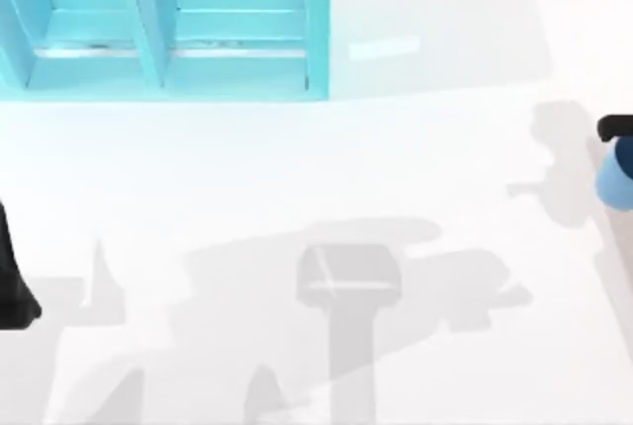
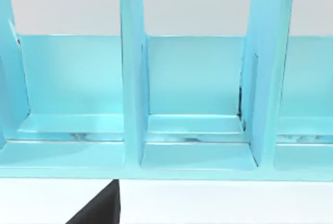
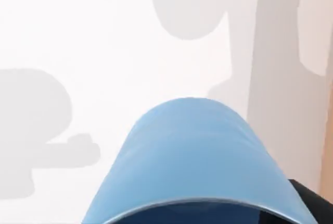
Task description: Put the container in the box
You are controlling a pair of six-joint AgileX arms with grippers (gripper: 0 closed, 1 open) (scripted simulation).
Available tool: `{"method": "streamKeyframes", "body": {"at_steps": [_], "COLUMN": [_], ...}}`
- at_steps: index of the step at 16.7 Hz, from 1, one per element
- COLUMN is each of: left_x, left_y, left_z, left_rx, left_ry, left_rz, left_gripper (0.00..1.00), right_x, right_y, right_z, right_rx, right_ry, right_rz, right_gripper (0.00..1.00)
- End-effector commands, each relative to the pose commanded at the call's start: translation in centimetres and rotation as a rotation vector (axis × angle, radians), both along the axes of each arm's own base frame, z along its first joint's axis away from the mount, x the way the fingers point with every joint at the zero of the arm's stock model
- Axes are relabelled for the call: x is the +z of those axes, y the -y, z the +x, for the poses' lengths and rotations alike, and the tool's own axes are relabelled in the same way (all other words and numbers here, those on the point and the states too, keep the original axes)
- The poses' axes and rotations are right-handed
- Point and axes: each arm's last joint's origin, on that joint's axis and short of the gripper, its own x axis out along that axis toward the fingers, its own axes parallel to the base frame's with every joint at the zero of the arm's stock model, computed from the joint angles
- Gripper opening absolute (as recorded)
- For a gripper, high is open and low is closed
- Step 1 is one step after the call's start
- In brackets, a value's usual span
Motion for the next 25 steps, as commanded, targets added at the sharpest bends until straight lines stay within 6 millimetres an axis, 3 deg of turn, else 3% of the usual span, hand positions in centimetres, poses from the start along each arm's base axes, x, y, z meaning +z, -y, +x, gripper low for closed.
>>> {"method": "streamKeyframes", "body": {"at_steps": [3, 5, 10, 14, 17, 25], "left_x": [0.0, 0.0, 0.0, 0.0, 0.0, 0.0], "left_y": [0.0, 0.0, 0.0, 0.0, 0.0, 0.0], "left_z": [0.0, 0.0, 0.0, 0.0, 0.0, 0.0], "left_rx": [0.0, 0.0, 0.0, 0.0, 0.0, 0.0], "left_ry": [0.0, 0.0, 0.0, 0.0, 0.0, 0.0], "left_rz": [0.0, 0.0, 0.0, 0.0, 0.0, 0.0], "left_gripper": [1.0, 1.0, 1.0, 1.0, 1.0, 1.0], "right_x": [3.3, 4.0, 3.2, 2.5, 2.7, 1.9], "right_y": [4.1, 7.5, 15.8, 20.7, 22.2, 21.9], "right_z": [1.4, 2.0, 2.5, 2.0, 1.6, 1.7], "right_rx": [-0.027, -0.04, -0.034, -0.035, -0.044, -0.04], "right_ry": [0.001, -0.041, -0.17, -0.215, -0.219, -0.216], "right_rz": [-0.036, -0.058, -0.053, -0.026, -0.024, -0.026], "right_gripper": [0.0, 0.0, 0.0, 0.0, 0.0, 0.0]}}
